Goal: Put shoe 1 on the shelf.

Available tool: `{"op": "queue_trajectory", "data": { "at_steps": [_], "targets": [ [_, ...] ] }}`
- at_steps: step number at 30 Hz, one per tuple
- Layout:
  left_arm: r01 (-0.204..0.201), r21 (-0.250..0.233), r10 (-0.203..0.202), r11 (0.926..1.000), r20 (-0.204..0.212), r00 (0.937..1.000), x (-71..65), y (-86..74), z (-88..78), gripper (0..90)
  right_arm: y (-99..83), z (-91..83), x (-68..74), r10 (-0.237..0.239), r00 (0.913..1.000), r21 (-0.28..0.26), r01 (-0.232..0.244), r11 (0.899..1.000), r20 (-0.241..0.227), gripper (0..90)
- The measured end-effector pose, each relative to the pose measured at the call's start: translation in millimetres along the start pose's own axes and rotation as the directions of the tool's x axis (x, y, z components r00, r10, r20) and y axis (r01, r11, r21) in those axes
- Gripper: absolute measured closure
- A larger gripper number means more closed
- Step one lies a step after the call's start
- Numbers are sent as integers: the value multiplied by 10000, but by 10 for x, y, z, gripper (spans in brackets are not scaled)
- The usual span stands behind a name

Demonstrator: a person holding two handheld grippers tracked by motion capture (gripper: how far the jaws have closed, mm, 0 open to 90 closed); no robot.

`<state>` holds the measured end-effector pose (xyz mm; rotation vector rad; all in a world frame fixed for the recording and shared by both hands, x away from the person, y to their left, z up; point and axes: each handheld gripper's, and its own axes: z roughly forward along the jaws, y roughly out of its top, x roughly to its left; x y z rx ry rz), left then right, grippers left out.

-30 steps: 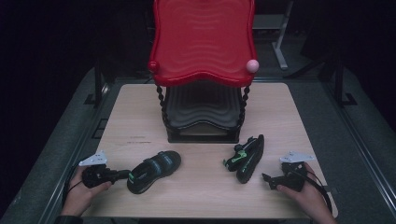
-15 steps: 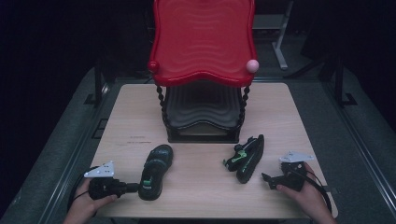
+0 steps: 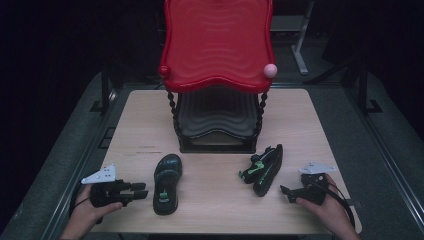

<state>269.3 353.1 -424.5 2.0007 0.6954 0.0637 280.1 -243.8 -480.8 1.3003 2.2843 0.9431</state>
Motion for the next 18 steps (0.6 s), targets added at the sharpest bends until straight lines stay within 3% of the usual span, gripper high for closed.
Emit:
{"op": "queue_trajectory", "data": {
  "at_steps": [3,4,10,18],
  "targets": [
    [-93,-239,90,9997,-133,9999,18,112,47,523,-1,1,1,7,10000,-18,-7,10000,4,0],
    [-298,-235,294,9993,-164,9994,26,189,112,483,0,1,1,9,10000,-16,-9,10000,4,0],
    [-498,-93,498,9987,74,9987,69,352,375,444,-1,0,1,-3,10000,-15,3,10000,-6,0],
    [-528,125,520,9985,586,9969,115,374,588,456,-1,0,3,-38,10000,-14,38,10000,-31,0]
  ]
}}
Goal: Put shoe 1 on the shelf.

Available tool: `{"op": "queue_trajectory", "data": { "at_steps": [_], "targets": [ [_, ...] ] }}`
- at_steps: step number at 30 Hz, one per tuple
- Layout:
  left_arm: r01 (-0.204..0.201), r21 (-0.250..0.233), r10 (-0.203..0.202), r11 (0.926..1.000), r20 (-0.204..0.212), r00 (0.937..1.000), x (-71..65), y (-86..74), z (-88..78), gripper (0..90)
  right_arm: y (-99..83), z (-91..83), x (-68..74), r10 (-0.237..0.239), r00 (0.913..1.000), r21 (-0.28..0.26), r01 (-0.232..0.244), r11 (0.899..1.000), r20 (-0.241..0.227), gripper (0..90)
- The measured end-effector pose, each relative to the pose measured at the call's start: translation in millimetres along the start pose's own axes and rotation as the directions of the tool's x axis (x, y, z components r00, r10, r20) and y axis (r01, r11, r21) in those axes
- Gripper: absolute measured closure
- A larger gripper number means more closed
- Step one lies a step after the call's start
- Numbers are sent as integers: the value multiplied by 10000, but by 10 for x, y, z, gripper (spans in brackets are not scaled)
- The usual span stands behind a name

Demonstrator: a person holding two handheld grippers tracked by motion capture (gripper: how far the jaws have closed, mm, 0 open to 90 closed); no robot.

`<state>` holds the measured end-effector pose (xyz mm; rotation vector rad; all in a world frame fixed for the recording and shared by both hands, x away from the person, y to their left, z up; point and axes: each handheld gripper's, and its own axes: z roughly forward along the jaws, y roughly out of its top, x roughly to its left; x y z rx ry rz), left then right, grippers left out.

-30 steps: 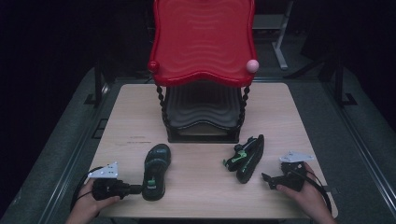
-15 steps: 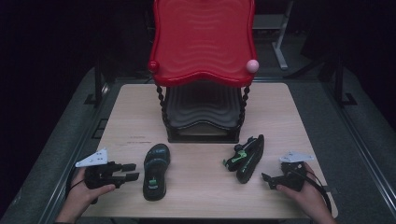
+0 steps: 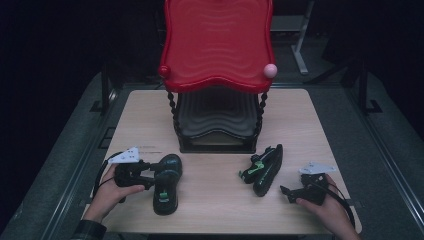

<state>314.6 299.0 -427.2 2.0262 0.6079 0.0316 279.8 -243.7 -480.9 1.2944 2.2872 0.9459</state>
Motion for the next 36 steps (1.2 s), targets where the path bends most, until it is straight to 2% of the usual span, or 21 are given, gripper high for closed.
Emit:
{"op": "queue_trajectory", "data": {
  "at_steps": [5,8,12,14,24,28,34,36],
  "targets": [
    [56,-8,-56,10000,288,9996,29,-80,60,525,-1,-1,2,-34,10000,1,34,10000,-32,0],
    [179,-250,-167,9995,458,9988,45,-111,58,558,-2,-2,3,-38,10000,2,38,10000,-36,0],
    [185,-359,-170,9992,415,9990,61,-116,46,605,-1,-1,3,-38,10000,-1,38,10000,-37,0],
    [201,-388,-187,9990,359,9992,71,-119,39,657,0,0,4,-35,10000,4,35,10000,-41,0],
    [297,-706,-239,9971,804,9965,62,-97,9,677,0,0,3,-36,10000,3,36,10000,-42,0],
    [378,-1066,-273,9936,987,9947,29,-35,-32,677,0,0,3,-37,10000,2,37,10000,-42,0],
    [183,-1194,-41,9927,1178,9930,-73,135,-84,678,0,0,4,-36,10000,2,36,10000,-42,0],
    [-21,-1254,183,9921,1284,9916,-141,257,-93,678,-1,-1,4,-44,10000,-2,44,10000,-45,0]
  ]
}}
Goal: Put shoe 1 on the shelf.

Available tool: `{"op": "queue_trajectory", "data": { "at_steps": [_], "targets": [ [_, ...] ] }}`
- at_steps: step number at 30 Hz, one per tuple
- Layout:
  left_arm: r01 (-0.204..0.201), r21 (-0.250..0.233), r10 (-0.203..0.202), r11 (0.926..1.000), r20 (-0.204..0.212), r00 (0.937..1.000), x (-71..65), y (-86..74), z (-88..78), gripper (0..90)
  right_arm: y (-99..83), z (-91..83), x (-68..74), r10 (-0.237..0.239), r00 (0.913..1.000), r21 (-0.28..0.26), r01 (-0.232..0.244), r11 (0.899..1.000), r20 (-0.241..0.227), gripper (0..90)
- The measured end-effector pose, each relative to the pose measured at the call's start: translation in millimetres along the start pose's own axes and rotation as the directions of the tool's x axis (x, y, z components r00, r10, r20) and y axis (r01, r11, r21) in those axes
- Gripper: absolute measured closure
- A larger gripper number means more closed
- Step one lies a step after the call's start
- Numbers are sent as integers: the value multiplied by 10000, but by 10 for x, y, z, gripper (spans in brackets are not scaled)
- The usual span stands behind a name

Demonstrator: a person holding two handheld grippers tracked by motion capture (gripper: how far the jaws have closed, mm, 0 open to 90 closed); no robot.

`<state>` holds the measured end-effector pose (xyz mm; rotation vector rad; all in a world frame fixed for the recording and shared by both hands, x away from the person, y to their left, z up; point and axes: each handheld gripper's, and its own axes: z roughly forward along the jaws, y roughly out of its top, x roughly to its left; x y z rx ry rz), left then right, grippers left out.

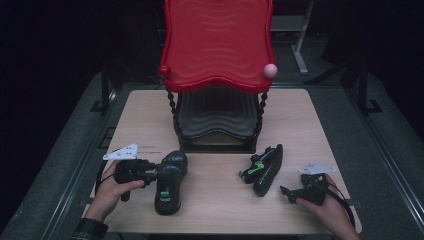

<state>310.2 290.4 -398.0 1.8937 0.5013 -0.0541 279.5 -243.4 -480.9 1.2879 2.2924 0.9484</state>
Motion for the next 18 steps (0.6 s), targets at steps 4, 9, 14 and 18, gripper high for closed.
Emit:
{"op": "queue_trajectory", "data": {
  "at_steps": [4,9,14,18],
  "targets": [
    [-180,-160,183,9997,187,9997,-63,142,12,679,-2,-2,1,-10,10000,-1,10,10000,-11,0],
    [-436,-545,460,9976,446,9979,-148,390,36,679,-3,-3,2,-16,10000,-2,16,10000,-20,0],
    [-667,-641,707,9957,614,9956,-197,616,60,680,-4,-4,3,-19,10000,2,19,10000,-30,0],
    [-927,-780,994,9926,866,9913,-246,846,82,681,-5,-5,3,-40,10000,-1,40,10000,-39,0]
  ]
}}
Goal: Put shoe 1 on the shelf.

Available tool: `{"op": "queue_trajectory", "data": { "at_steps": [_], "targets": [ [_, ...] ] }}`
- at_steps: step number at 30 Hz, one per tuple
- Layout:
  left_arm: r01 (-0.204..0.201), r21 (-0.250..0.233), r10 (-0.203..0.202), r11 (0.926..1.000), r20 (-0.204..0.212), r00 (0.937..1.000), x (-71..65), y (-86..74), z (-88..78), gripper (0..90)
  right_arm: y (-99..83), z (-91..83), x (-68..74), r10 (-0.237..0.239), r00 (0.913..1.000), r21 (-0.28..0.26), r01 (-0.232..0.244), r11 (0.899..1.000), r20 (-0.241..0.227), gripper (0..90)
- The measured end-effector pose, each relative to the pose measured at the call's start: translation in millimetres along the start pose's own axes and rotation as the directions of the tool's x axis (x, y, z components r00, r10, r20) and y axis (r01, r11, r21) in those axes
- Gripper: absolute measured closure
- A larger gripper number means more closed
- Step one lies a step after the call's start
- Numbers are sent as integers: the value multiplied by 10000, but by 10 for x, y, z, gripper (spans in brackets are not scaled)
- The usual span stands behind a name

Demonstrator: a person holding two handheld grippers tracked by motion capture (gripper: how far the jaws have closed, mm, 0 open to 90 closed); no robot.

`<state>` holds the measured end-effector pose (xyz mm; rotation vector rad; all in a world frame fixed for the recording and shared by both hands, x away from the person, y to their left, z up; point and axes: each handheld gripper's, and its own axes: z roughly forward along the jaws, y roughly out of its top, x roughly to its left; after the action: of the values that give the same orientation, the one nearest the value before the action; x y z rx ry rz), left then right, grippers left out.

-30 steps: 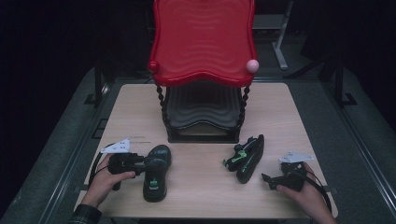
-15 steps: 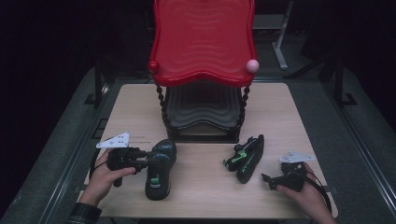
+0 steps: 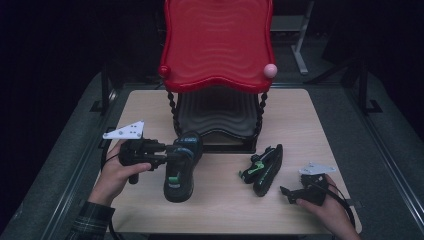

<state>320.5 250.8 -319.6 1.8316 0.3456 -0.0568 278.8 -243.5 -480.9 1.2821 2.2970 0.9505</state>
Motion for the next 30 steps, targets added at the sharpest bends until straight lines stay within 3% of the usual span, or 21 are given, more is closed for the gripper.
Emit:
{"op": "queue_trajectory", "data": {
  "at_steps": [11,14,19,26,30],
  "targets": [
    [-563,-266,573,9981,376,9977,-57,492,90,681,-1,-2,2,-7,10000,-6,7,10000,-20,0],
    [-827,-360,846,9959,542,9949,-89,715,93,682,-1,-2,2,-6,10000,-8,6,10000,-12,0],
    [-1051,-459,1078,9934,606,9923,-116,932,95,682,-1,-2,2,-9,10000,-4,9,10000,-7,0],
    [-1536,-981,1599,9832,599,9853,-130,1370,27,683,-2,-3,3,-3,10000,9,3,10000,-19,0],
    [-1704,-1036,1764,9799,511,9830,-114,1528,8,683,-3,-4,5,6,10000,13,-6,10000,-25,0]
  ]
}}
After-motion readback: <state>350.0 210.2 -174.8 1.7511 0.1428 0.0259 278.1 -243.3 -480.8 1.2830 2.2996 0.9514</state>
